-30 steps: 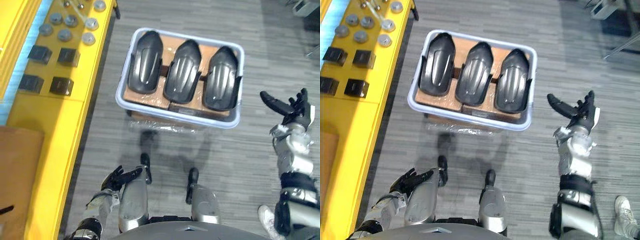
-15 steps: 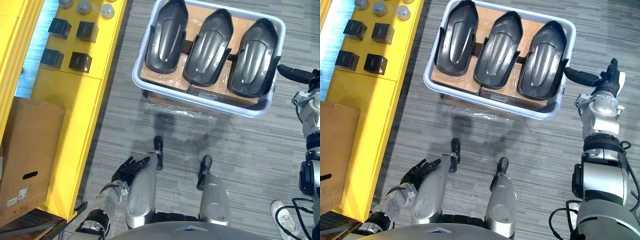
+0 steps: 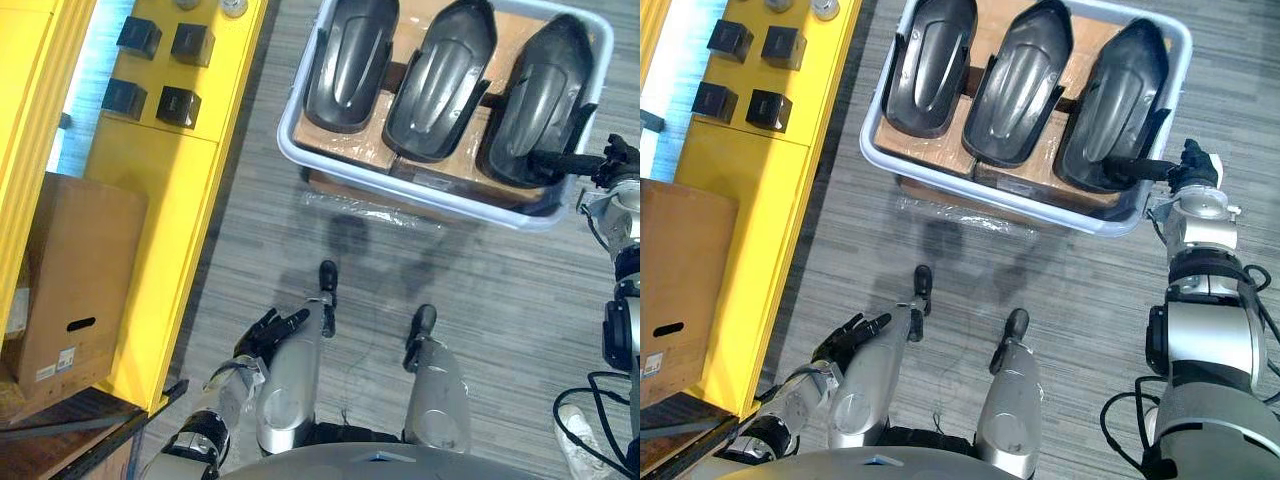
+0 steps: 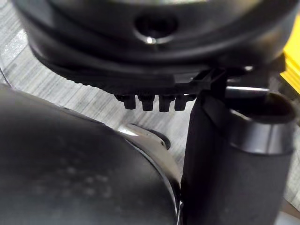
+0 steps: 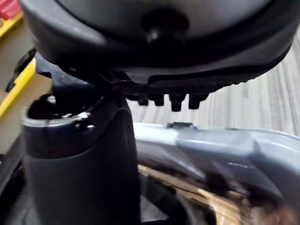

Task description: Walk over and take three plastic housings, then place them on the shelf

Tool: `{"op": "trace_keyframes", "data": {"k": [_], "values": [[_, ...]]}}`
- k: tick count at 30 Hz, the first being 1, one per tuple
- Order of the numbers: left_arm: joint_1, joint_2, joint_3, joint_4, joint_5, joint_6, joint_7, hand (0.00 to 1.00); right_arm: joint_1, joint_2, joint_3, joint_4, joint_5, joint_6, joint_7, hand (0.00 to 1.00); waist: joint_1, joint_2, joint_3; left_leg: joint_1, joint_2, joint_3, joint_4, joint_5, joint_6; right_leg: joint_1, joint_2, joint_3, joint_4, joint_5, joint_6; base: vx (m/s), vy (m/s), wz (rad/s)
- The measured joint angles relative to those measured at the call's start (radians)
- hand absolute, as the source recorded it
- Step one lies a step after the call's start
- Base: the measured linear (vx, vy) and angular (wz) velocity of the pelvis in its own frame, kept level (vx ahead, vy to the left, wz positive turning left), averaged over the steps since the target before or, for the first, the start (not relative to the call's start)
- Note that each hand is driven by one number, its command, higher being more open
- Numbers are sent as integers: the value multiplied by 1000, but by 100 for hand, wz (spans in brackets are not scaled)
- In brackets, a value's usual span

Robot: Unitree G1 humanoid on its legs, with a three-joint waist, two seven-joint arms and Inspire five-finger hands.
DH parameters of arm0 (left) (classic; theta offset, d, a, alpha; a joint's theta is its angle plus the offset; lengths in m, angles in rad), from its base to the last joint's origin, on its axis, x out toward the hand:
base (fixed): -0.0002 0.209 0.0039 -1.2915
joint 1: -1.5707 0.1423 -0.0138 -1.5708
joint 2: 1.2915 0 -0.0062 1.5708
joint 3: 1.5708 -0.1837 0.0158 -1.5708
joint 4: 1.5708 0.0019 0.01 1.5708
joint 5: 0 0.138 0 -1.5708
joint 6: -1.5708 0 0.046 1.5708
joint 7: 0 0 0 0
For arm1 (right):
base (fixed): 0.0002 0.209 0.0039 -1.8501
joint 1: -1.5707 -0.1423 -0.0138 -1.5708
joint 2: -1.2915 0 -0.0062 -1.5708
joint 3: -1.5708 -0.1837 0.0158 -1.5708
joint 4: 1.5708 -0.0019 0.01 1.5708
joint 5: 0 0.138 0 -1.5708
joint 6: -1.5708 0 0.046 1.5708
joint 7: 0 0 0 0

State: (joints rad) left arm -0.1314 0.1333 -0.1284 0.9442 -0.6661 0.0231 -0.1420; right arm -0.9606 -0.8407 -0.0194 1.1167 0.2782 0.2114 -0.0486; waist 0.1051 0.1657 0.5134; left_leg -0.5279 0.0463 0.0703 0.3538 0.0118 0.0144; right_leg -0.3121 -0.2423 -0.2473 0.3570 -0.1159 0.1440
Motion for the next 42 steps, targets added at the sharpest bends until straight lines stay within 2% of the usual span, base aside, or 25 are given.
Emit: {"op": "trace_keyframes", "data": {"k": [6,10,17,19,22,26,31,32,36,38,41,42], "values": [[-41,-12,-3,32,-1,-1,7,100,-35,-67,33,8,-81,38,-67,0,12,7,2,-21,-2,-25,-46,44,-15,-50,-4,-21,52,-23,-17,-32,-42,13],[-41,-17,-6,33,0,2,10,100,-34,-62,37,5,-98,40,-112,0,9,7,2,2,-1,-31,-93,77,-26,-61,-5,-24,80,-43,-27,-1,-70,6],[-39,-19,-12,38,3,3,10,100,-1,-4,-1,2,-110,47,-177,0,3,6,2,79,11,-38,-188,129,-36,-21,2,-43,78,-54,-43,40,-56,3],[-32,-19,-10,36,11,1,10,100,24,18,-30,1,-110,63,-191,0,2,1,2,106,13,-40,-200,135,-37,8,4,-50,72,-54,-44,56,-30,6],[-14,-18,4,26,15,-2,10,100,61,57,-98,1,-106,56,-208,0,0,-10,3,153,14,-39,-227,139,-40,54,12,-53,42,-53,-43,37,-19,1],[47,-4,12,-31,17,-22,10,100,90,102,-133,-2,-114,-6,-261,0,-23,-36,4,238,14,-40,-311,168,-42,125,26,-58,-6,-45,-32,39,-27,2],[130,9,27,-112,33,-22,12,100,177,103,-178,-180,-155,-64,-376,0,-42,-57,1,358,15,-35,-427,210,-43,221,42,-62,-81,-21,-26,77,-39,-2],[142,18,26,-124,50,-22,11,100,196,103,-191,-222,-156,-85,-392,0,-51,-70,-4,371,13,-35,-437,213,-44,235,42,-65,-92,-19,-24,71,-37,2],[178,43,33,-131,54,-22,12,100,313,146,-218,-381,-208,-151,-442,0,-75,-122,-48,395,8,-35,-437,215,-47,288,46,-75,-148,-7,-17,82,-38,2],[215,48,40,-134,59,-21,14,100,411,190,-226,-466,-256,-185,-459,0,-84,-149,-121,398,1,-37,-438,213,-50,307,45,-79,-184,0,-11,102,-35,4],[252,47,55,-212,58,6,37,100,506,221,-228,-575,-291,-203,-466,0,-85,-154,-164,414,-3,-38,-440,211,-51,342,46,-90,-224,16,-8,53,-18,3],[261,37,59,-273,58,6,81,100,541,242,-228,-624,-317,-208,-478,0,-87,-153,-185,414,-3,-44,-443,211,-51,352,50,-99,-240,23,-8,-16,-9,8]]}}
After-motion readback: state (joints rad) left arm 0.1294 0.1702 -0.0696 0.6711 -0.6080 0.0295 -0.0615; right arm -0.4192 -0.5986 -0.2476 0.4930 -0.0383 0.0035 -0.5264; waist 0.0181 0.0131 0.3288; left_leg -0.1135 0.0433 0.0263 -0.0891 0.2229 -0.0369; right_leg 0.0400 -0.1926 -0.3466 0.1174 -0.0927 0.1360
